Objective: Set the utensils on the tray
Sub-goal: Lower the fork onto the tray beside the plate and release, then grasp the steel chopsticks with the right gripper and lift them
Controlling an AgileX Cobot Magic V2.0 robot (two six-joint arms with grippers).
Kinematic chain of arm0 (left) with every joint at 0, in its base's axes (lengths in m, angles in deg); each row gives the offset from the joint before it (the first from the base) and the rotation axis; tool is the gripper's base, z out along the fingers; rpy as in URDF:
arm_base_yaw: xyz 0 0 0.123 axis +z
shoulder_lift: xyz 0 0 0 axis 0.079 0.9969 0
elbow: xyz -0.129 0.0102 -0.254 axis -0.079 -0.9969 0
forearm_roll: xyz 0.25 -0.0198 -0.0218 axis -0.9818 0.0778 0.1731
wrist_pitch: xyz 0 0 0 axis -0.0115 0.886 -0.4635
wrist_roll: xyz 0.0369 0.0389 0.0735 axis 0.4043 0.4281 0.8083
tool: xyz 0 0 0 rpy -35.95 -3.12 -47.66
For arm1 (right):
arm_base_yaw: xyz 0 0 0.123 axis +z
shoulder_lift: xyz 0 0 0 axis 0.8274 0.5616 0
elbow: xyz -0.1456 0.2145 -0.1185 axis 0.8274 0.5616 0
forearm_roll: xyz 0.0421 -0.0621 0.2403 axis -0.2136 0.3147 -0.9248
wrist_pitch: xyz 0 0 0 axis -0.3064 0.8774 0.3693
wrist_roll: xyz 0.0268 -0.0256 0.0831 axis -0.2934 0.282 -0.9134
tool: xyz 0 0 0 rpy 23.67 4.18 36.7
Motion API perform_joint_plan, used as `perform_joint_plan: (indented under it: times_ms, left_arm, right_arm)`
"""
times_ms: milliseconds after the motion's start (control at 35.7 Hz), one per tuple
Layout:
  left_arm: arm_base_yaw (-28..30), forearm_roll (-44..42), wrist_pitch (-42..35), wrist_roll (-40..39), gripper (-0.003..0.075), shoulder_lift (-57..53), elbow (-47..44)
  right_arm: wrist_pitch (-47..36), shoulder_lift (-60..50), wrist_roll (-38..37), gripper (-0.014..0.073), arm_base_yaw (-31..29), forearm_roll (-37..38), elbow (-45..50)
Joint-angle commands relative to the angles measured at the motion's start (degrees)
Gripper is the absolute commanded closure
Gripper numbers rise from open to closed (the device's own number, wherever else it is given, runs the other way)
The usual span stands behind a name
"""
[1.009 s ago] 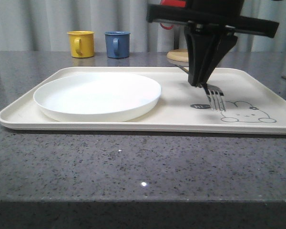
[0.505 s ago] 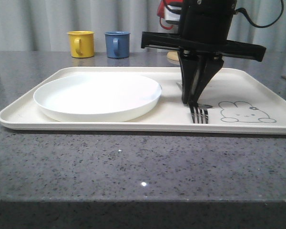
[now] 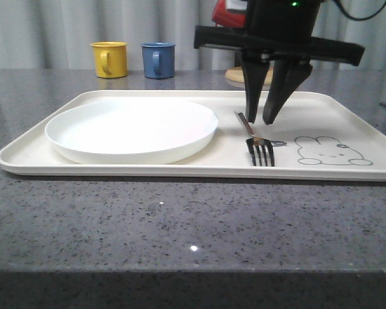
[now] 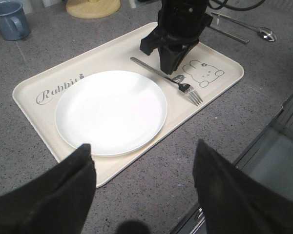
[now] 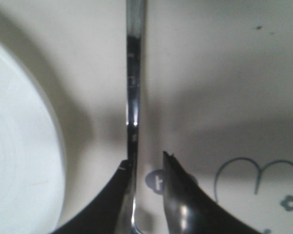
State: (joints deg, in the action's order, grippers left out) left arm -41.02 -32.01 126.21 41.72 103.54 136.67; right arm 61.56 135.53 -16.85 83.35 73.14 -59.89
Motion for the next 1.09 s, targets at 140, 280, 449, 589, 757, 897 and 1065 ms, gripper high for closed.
perform_joint_plan:
  times_ms: [140, 280, 449, 589, 757, 897, 1065]
  left_arm:
    - [-0.4, 0.0, -4.1, -0.6, 0.0301, 0.2, 1.4]
    - [-0.4, 0.0, -4.1, -0.6, 0.0301, 0.2, 1.4]
    - [-0.4, 0.0, -4.1, -0.6, 0.0301, 0.2, 1.4]
    - [-0.4, 0.0, -4.1, -0.6, 0.0301, 0.2, 1.4]
    - [-0.4, 0.0, -4.1, -0.6, 0.0301, 0.2, 1.4]
    - [-0.4, 0.0, -4.2, -0.6, 0.0301, 0.2, 1.4]
    - [-0.4, 0.0, -4.2, -0.6, 0.0301, 0.2, 1.4]
  right_arm:
    - [6.0, -12.0, 8.3, 0.0405, -0.1, 8.6, -1.7]
    - [7.8, -17.8, 12.2, 0.0405, -2.9, 13.2, 0.1]
    - [7.8, -21.0, 17.8, 0.0405, -12.2, 11.5, 5.8]
    - [6.8, -20.7, 26.8, 0.0405, -24.2, 6.2, 11.6]
    - [4.0, -18.1, 32.5, 0.0398, -32.4, 1.7, 14.4]
    - [2.3, -14.8, 34.9, 0.0303, -33.2, 1.4, 14.4]
    - [-1.0, -11.7, 34.9, 0.0302, -33.1, 1.3, 14.4]
